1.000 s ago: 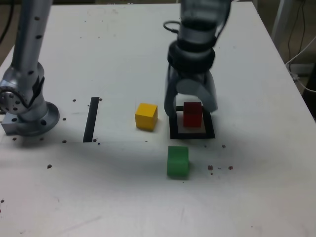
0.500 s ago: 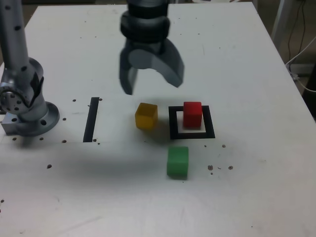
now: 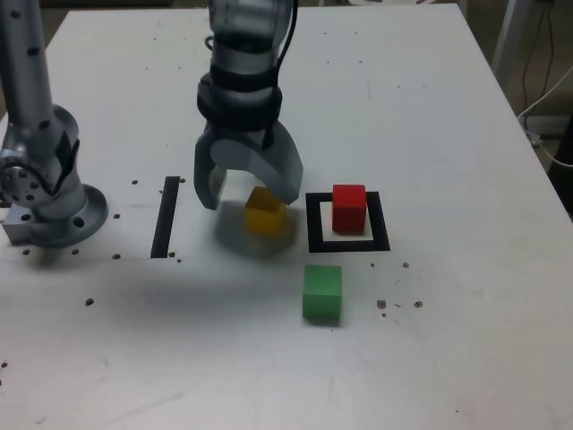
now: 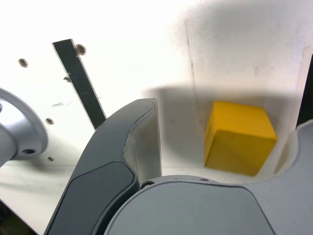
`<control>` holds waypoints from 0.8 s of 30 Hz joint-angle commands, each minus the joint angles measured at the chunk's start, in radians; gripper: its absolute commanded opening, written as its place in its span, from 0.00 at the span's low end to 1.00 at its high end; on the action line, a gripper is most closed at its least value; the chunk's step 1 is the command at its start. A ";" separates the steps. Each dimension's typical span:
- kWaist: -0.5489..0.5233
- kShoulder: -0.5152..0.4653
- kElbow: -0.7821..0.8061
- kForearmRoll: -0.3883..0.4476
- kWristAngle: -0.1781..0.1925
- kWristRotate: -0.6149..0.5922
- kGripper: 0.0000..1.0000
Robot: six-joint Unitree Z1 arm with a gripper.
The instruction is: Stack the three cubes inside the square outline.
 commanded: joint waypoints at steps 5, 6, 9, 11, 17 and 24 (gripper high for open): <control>-0.007 0.026 0.004 -0.027 0.010 0.002 0.81; -0.010 0.030 0.003 -0.030 0.012 0.002 0.80; -0.016 0.040 -0.003 -0.031 0.016 0.002 0.75; -0.019 0.046 -0.008 -0.030 0.017 0.002 0.70; -0.028 0.054 -0.018 -0.031 0.020 0.002 0.60; -0.029 0.054 -0.020 -0.040 0.026 0.002 0.41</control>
